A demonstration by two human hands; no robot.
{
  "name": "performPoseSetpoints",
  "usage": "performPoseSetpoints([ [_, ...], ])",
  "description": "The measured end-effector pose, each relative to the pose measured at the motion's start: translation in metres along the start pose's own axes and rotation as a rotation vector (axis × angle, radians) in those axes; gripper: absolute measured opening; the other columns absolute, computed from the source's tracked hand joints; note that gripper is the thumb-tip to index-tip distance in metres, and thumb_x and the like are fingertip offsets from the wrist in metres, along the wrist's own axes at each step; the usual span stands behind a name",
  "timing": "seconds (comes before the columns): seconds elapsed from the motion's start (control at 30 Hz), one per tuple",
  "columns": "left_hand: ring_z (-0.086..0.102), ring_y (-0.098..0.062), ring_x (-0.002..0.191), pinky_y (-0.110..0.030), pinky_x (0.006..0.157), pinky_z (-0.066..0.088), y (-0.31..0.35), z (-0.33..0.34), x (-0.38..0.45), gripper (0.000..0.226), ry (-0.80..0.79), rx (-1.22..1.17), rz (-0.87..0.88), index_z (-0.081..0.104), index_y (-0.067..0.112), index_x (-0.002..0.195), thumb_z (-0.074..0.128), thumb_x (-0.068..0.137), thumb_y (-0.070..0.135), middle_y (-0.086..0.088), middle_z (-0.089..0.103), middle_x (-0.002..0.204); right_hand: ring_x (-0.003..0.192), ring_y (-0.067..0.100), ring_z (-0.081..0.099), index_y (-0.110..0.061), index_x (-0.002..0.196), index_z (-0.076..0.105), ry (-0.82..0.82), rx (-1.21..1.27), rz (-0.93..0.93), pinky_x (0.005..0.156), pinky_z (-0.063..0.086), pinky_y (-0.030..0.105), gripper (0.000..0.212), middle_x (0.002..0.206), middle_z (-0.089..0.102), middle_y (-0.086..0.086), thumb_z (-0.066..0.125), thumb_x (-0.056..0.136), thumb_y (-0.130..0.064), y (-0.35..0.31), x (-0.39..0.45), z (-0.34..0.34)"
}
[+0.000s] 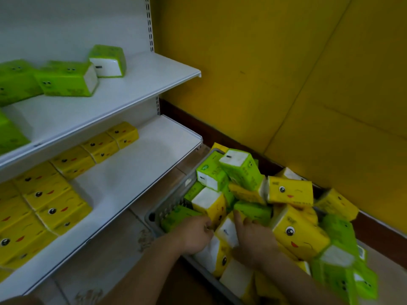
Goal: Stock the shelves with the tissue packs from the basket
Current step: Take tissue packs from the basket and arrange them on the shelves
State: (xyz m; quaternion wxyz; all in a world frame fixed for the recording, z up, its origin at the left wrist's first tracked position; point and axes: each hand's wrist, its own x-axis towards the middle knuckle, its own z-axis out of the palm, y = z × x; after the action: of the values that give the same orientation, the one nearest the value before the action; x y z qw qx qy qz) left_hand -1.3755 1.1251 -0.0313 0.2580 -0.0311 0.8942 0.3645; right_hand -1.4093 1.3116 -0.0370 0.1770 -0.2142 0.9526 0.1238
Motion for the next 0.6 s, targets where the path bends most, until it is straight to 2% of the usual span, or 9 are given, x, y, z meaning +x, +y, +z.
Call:
performPoseSetpoints([
  [0.1,0.058,-0.023,0.113,-0.032,0.096,0.046,0.005,-0.006,-0.003,0.032,0.034,-0.071,-0.024,0.057,0.017,0.127,0.047,0.101,0.032,-0.007,0.062,0.124,0.097,0.031,0.065,-0.011,0.144,0.033,0.210,0.084,0.013,0.071,0.050,0.036,0.079,0.113,0.065,0.009,0.055,0.077,-0.046,0.005,-0.006,0.001],
  [0.17,0.063,-0.023,0.094,-0.041,0.093,0.053,0.006,-0.011,-0.004,0.033,0.075,-0.214,-0.054,0.062,0.017,0.110,0.045,0.099,0.043,-0.007,0.065,0.102,0.076,0.029,0.068,-0.016,0.121,0.054,0.378,0.175,-0.015,0.057,0.052,0.037,0.063,0.092,0.070,0.005,0.055,0.064,-0.044,0.009,-0.021,-0.008],
  [0.2,0.065,-0.024,0.086,-0.043,0.088,0.056,0.009,-0.014,-0.005,0.041,0.074,-0.351,-0.083,0.061,0.015,0.104,0.044,0.098,0.052,-0.007,0.064,0.095,0.077,0.028,0.067,-0.017,0.116,0.058,0.478,0.232,-0.039,0.056,0.053,0.037,0.060,0.092,0.070,0.003,0.056,0.061,-0.042,0.009,-0.030,-0.010],
  [0.23,0.067,-0.023,0.084,-0.040,0.083,0.059,0.013,-0.017,-0.007,0.049,0.037,-0.506,-0.126,0.061,0.015,0.105,0.044,0.095,0.060,-0.007,0.065,0.094,0.087,0.027,0.067,-0.018,0.116,0.059,0.557,0.295,-0.089,0.063,0.055,0.037,0.059,0.101,0.069,0.002,0.057,0.062,-0.040,0.009,-0.036,-0.011],
  [0.3,0.072,-0.023,0.094,-0.036,0.078,0.060,0.021,-0.022,-0.012,0.055,-0.081,-0.784,-0.149,0.062,0.018,0.117,0.049,0.090,0.065,-0.005,0.071,0.107,0.113,0.028,0.060,-0.017,0.123,0.057,0.722,0.368,-0.229,0.086,0.054,0.040,0.055,0.122,0.062,0.005,0.059,0.070,-0.030,0.003,-0.047,-0.011],
  [0.37,0.072,-0.023,0.100,-0.042,0.084,0.060,0.023,-0.028,-0.017,0.047,-0.079,-0.912,-0.072,0.057,0.023,0.126,0.062,0.090,0.053,-0.004,0.071,0.115,0.130,0.030,0.049,-0.017,0.125,0.055,0.846,0.400,-0.351,0.101,0.045,0.042,0.045,0.134,0.055,0.009,0.057,0.080,-0.018,-0.001,-0.052,-0.010],
  [0.43,0.072,-0.022,0.101,-0.046,0.088,0.058,0.021,-0.034,-0.022,0.052,0.025,-0.964,-0.023,0.048,0.027,0.133,0.072,0.087,0.035,-0.002,0.069,0.119,0.138,0.029,0.042,-0.016,0.120,0.059,0.885,0.460,-0.440,0.106,0.041,0.040,0.038,0.139,0.052,0.010,0.063,0.083,-0.013,0.000,-0.053,-0.014],
  [0.5,0.071,-0.023,0.101,-0.045,0.085,0.059,0.016,-0.041,-0.025,0.063,0.095,-1.009,0.016,0.043,0.029,0.136,0.077,0.082,0.025,-0.002,0.067,0.122,0.138,0.029,0.041,-0.013,0.113,0.064,0.903,0.619,-0.474,0.108,0.040,0.037,0.033,0.140,0.050,0.010,0.071,0.081,-0.016,0.000,-0.052,-0.021],
  [0.6,0.071,-0.022,0.103,-0.042,0.083,0.059,0.010,-0.056,-0.037,0.065,0.155,-1.005,0.060,0.043,0.029,0.138,0.076,0.082,0.021,0.001,0.067,0.124,0.136,0.010,0.041,-0.021,0.122,0.057,0.866,0.990,-0.251,0.103,0.041,0.027,0.039,0.141,0.046,-0.003,0.065,0.085,-0.033,-0.002,-0.045,-0.047],
])
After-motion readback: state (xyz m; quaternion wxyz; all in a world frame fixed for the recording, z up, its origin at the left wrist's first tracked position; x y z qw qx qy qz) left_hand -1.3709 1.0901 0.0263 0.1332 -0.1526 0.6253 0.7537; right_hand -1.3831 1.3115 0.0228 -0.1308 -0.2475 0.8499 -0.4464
